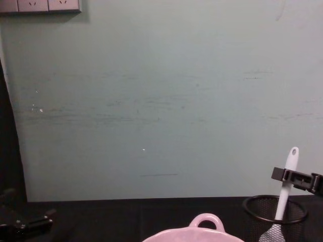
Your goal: Use the one hand to pick up the spoon and stir the clear water in the bowl.
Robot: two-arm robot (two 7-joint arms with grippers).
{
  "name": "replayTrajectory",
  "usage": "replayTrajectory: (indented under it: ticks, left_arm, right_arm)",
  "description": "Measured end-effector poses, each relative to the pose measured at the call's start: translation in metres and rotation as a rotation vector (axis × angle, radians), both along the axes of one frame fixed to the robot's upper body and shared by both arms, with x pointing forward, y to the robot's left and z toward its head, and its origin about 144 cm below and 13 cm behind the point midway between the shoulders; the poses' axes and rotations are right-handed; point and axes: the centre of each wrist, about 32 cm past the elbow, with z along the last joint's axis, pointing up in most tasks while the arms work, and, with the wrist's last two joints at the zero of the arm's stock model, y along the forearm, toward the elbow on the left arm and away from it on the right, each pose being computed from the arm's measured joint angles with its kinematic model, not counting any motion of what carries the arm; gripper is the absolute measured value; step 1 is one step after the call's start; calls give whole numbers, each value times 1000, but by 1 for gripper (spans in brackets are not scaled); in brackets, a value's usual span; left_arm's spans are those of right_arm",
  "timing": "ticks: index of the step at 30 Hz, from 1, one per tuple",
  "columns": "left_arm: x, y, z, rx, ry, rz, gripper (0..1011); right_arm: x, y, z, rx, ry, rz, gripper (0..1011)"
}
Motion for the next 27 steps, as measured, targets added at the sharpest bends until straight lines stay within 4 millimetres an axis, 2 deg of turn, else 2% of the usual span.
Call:
replayTrajectory:
  ticks: [1, 4, 8, 18, 27]
  left_arm:
    - [0, 0, 0, 0, 0, 0, 1005]
    - [0, 0, 0, 0, 0, 0, 1005]
    - [0, 0, 0, 0, 0, 0, 1005]
    - [0, 0, 0, 0, 0, 0, 1005]
    - [0, 0, 0, 0, 0, 0, 1005]
  right_arm:
    - [-1, -1, 1, -2, -1, -1, 788]
    - [-6, -3, 6, -21, -5, -4, 913]
    - [-15, -8, 15, -62, -19, -4, 998]
    - [-43, -23, 41, -300, -86, -79, 1004]
    - [-48, -18, 44, -532, -167, -197, 1004]
